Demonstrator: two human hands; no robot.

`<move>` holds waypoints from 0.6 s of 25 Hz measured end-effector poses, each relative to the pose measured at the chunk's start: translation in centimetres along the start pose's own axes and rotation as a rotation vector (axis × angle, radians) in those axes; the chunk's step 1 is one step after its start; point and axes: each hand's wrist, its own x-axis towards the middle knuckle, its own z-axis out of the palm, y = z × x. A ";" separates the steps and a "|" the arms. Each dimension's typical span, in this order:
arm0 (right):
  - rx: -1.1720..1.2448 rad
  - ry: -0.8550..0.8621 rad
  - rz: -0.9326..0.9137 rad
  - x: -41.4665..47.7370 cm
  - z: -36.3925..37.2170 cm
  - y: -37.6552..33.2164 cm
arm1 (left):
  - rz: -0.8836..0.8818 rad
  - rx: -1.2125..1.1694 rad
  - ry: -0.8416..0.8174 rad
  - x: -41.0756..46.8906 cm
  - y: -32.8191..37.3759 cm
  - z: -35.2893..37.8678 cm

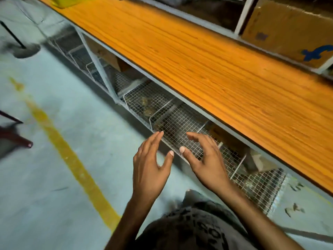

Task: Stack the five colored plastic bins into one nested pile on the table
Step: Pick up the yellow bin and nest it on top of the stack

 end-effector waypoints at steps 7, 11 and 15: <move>0.344 -0.142 0.118 14.7 9.7 -3.1 | -0.336 -0.375 0.085 12.3 -8.2 -5.3; 0.382 -0.173 0.091 27.1 13.6 -6.5 | -0.344 -0.368 0.162 23.0 -11.4 -9.3; 0.387 -0.218 0.042 37.3 17.5 -11.2 | -0.328 -0.344 0.214 32.0 -14.1 -13.8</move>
